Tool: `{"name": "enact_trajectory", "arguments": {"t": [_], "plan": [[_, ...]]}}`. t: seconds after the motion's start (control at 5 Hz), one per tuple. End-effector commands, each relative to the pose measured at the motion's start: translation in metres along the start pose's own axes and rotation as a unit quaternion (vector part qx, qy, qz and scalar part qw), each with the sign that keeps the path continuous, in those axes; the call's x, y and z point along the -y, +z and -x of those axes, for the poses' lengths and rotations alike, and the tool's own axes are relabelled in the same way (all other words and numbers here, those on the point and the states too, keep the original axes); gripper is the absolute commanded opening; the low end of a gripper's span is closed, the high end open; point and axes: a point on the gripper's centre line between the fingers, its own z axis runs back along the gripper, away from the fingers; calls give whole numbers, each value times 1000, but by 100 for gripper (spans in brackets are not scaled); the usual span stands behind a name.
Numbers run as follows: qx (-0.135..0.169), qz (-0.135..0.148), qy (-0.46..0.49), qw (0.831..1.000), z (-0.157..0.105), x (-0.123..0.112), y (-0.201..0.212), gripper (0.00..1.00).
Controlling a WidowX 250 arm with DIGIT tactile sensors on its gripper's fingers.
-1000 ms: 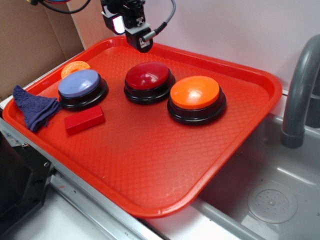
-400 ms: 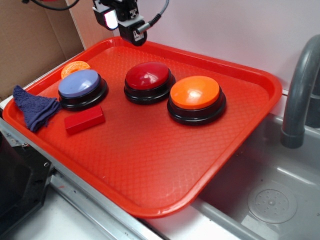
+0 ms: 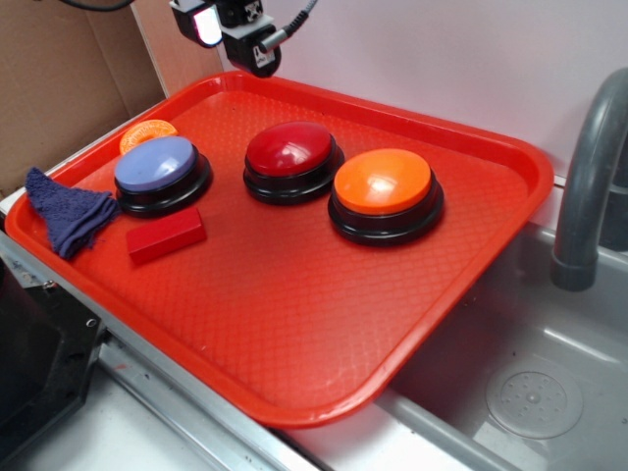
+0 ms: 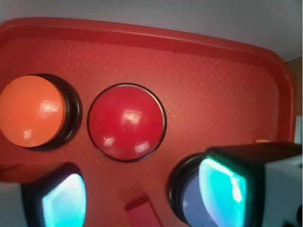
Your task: Push the red button.
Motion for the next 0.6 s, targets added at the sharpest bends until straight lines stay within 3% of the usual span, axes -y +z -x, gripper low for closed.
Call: {"name": "enact_trajectory", "arguments": {"t": [0.0,0.4], "plan": [[43,-7,7,999,-1,1,28,100],[58,-5,14,998,6,1,37,100]]}}
